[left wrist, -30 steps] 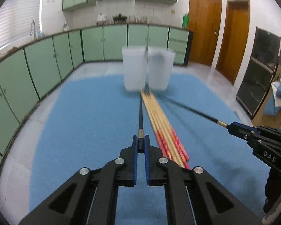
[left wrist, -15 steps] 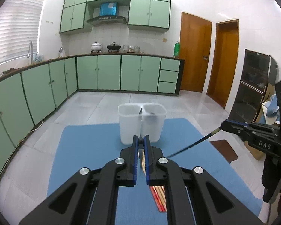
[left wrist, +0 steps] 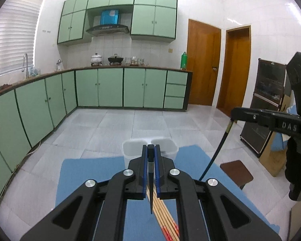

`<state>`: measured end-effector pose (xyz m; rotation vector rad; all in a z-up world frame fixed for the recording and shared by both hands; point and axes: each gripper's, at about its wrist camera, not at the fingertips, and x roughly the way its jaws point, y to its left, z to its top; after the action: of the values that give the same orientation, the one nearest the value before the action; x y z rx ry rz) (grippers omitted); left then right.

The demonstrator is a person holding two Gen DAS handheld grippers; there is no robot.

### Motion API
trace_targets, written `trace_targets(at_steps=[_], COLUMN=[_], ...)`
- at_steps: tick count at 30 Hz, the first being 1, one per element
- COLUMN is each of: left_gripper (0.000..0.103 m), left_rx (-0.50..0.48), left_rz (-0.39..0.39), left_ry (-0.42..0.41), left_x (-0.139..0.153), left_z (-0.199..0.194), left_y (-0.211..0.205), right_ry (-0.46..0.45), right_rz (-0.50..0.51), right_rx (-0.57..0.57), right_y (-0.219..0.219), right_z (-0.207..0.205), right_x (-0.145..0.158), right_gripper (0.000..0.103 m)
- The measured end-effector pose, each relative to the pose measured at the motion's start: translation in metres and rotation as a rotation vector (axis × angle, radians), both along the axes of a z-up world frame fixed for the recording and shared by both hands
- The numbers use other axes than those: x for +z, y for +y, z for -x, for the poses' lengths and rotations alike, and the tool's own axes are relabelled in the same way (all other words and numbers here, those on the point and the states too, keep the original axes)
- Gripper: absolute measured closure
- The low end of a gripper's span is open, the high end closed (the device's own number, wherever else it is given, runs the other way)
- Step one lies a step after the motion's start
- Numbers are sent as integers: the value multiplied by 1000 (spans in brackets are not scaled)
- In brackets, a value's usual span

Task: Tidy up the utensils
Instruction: 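Lower both black chopsticks into the white holder and open both tools, then move both open tools back toward the wooden chopsticks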

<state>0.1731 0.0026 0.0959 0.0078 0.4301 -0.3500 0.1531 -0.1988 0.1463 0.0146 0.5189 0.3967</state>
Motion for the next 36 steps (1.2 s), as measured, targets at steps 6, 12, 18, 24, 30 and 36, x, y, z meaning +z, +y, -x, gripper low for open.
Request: trace_targets(at_steps=[6,12,18,24,30,36], left_gripper=[97,97,97,95,72,53], left_rx=[2,24,41,43,43,52], left_rz=[22,19,4,-12,-17,-4], left_ry=[-115,-224,-203,-79,-55,-48], left_x=[47,78,57,13,4,4], left_z=[-15,-46,-93,-121,-109,-78], left_y=[-1,-13,-29,-34,-27,-11], right_ry=[-87,-146,-110,-3,-7,-33], right_rz=[-20,-24,4,36,29,6], right_rx=[-12,-64,-107,-101,-137,-161], right_y=[-5,-9,-7,4,-1,-15], right_z=[-29,-70,-111,-132,-115,-71], right_x=[46,62,26,-23,-36,-36], right_gripper=[97,97,97,96,61,45])
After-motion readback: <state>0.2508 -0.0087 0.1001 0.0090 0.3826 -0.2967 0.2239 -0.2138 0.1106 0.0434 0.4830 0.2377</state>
